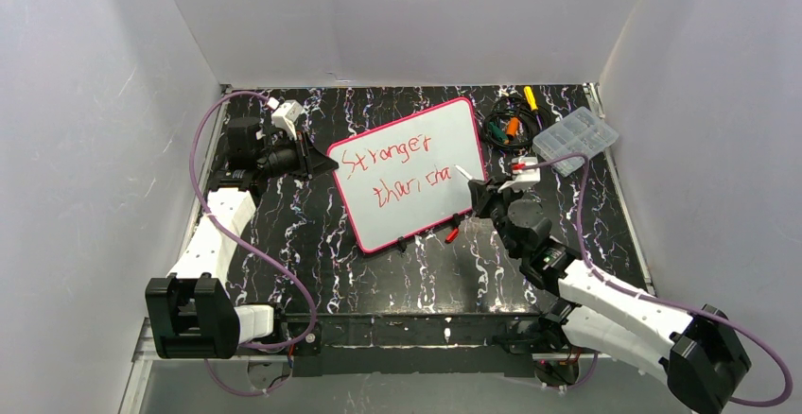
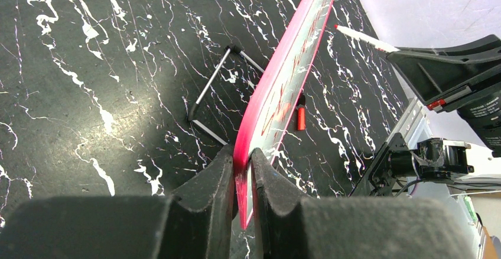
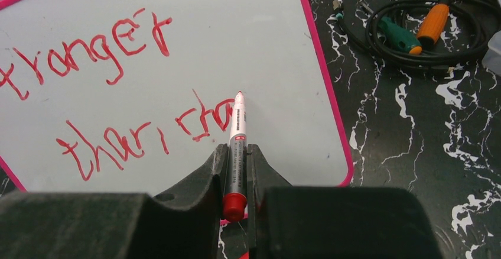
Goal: Write a sentence on the whiteboard
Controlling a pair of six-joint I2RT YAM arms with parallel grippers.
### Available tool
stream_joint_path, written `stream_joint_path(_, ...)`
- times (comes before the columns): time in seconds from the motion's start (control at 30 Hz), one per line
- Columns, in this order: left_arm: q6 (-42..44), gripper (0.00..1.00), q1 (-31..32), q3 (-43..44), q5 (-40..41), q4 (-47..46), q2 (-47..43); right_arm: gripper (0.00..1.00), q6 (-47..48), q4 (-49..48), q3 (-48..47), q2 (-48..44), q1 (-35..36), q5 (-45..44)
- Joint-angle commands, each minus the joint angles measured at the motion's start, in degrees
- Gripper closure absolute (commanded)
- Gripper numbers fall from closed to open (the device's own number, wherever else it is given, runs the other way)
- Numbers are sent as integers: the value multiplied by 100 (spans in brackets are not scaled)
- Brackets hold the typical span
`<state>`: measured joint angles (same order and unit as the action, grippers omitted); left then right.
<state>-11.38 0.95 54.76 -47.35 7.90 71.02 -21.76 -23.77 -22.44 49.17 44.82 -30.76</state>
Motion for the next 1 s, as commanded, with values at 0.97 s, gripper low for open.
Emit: stream_joint_path(0.97,75,100,37,-45,-11,62,-123,99,-11,-209,-139,411,-211,169)
